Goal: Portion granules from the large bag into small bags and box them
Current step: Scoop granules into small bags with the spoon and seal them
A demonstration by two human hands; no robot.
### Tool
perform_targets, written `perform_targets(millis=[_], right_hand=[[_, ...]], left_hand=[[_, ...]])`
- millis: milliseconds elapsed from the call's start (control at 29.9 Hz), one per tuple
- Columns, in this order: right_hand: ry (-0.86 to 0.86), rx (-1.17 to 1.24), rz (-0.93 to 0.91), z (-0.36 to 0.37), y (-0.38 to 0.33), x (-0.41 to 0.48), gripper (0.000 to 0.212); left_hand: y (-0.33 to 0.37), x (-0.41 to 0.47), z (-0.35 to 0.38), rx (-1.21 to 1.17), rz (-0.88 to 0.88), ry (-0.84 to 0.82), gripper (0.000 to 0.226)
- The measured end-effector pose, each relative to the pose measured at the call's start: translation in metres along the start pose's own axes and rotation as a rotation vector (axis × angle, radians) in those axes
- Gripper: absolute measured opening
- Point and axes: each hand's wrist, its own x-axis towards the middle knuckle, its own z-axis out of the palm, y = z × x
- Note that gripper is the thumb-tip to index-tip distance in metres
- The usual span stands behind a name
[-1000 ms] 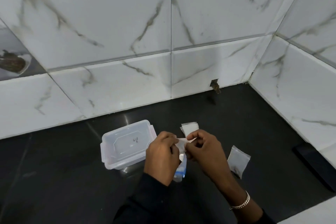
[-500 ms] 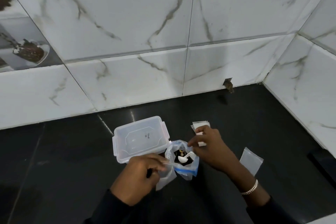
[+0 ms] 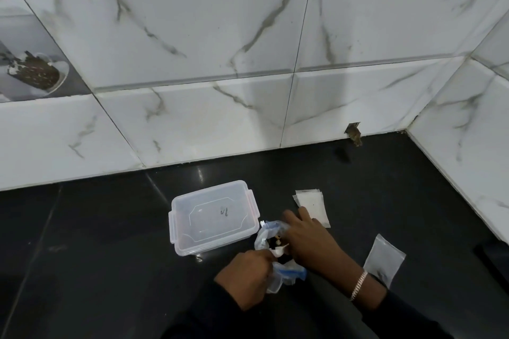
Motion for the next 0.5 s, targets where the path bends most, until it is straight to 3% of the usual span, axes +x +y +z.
perform_targets(millis=[100,334,502], right_hand=[[-0.008,0.066,0.03,-0.015,0.003,-0.014,0.03],[-0.186,0.118,0.089,-0.022,-0.015,-0.028,0.027],[-0.132,0.179,0.222,-0.018,-0.027,-0.015,0.03]], left_hand=[[0.001,-0.002,0.002,-0.006,0.016,0.042,0.037],[0.015,0.002,0.014,-0.028,-0.008,0.0,0.038],[0.023,-0.015,0.005,-0.155,0.089,0.179,0.035]])
